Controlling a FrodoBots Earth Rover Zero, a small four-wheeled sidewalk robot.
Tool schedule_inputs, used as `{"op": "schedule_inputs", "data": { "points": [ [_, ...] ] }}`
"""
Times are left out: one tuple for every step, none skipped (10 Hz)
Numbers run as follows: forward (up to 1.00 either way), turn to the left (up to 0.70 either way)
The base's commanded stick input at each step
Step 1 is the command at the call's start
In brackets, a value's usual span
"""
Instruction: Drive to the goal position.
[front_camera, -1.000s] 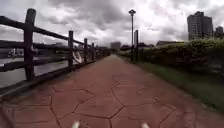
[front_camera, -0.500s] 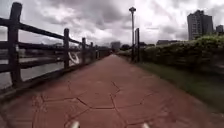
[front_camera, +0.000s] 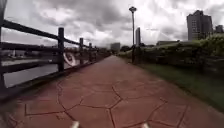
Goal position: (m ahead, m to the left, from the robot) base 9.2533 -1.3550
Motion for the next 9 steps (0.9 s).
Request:
{"op": "schedule_inputs", "data": {
  "points": [
    [0.70,0.00],
    [0.70,0.00],
    [0.70,0.00],
    [0.70,0.00],
    [0.70,0.00],
    [0.70,0.00],
    [0.70,0.00],
    [0.70,0.00],
    [0.70,0.00]
  ]
}}
